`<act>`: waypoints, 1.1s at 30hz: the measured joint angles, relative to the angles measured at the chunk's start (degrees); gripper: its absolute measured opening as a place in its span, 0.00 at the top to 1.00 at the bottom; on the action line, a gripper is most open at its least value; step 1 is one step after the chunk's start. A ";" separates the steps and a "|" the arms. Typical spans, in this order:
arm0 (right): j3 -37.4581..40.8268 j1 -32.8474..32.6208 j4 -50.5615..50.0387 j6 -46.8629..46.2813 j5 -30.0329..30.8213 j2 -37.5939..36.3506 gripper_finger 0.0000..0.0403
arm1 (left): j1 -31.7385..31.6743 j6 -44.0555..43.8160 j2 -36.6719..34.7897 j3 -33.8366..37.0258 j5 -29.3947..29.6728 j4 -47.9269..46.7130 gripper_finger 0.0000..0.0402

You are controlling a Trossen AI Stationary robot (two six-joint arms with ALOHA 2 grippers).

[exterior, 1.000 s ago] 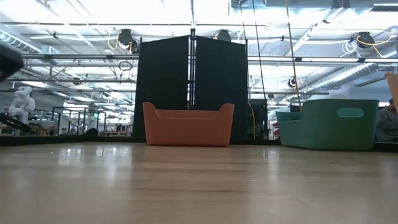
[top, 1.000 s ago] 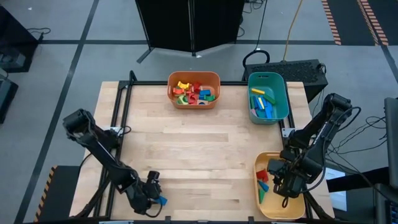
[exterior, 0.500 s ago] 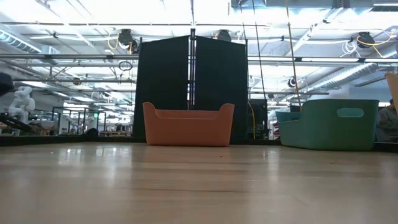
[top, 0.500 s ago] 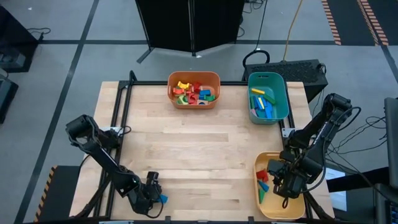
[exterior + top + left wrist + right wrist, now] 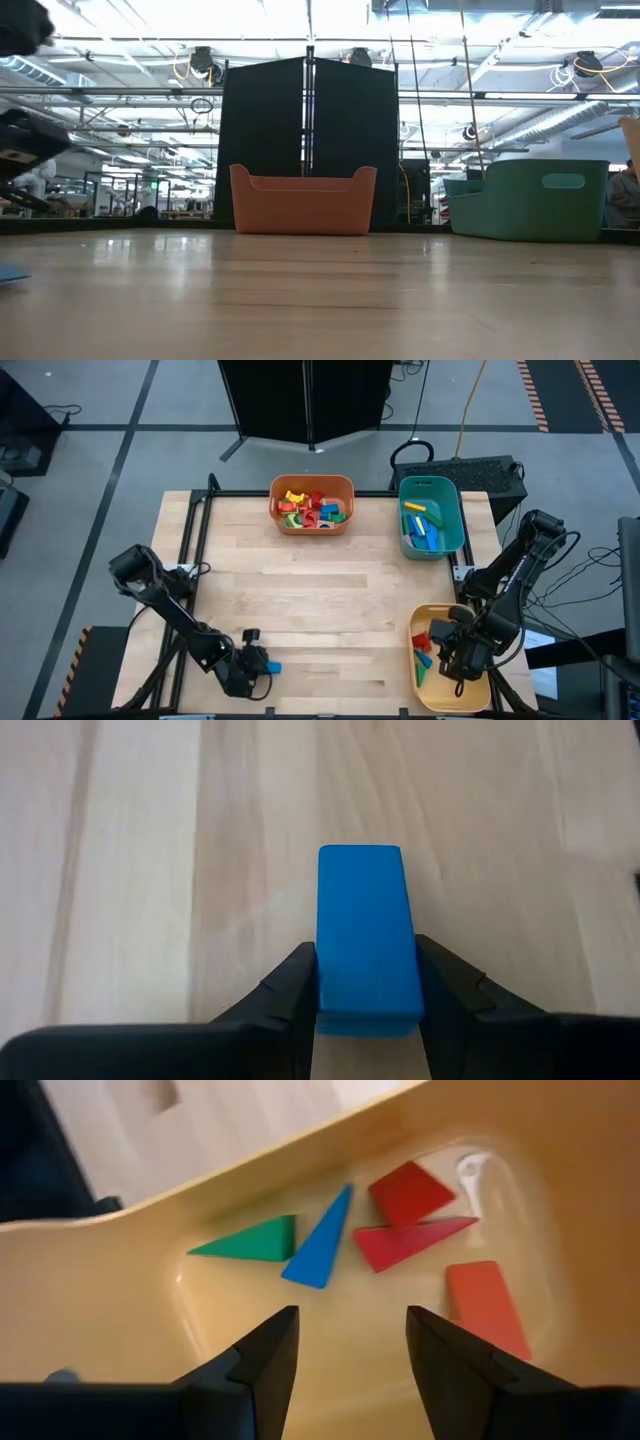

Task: Sort blocks by size
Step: Put the blue triangular block into the yellow bin

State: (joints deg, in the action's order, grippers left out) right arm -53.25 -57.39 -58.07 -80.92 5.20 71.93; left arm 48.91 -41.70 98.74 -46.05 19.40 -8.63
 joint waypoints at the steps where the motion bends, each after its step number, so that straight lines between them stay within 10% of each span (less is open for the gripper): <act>1: -0.02 0.00 0.53 0.43 -0.59 -0.04 0.57 | -0.60 -0.02 0.00 0.01 -0.01 0.36 0.72; 8: -4.33 -0.09 1.84 6.71 1.67 -0.04 0.58 | -6.74 0.49 -0.02 -2.33 -0.53 0.55 0.72; 18: -10.10 -0.03 13.25 29.89 22.08 0.06 0.58 | -14.40 10.77 -0.09 -8.24 -4.68 7.72 0.72; 33: -10.12 6.61 32.43 67.17 23.46 11.03 0.58 | -24.55 20.92 -0.13 -9.22 -19.70 31.82 0.67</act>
State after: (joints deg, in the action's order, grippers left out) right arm -63.37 -50.78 -25.64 -13.76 28.67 82.97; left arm 24.36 -20.77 98.61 -55.27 -0.30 23.19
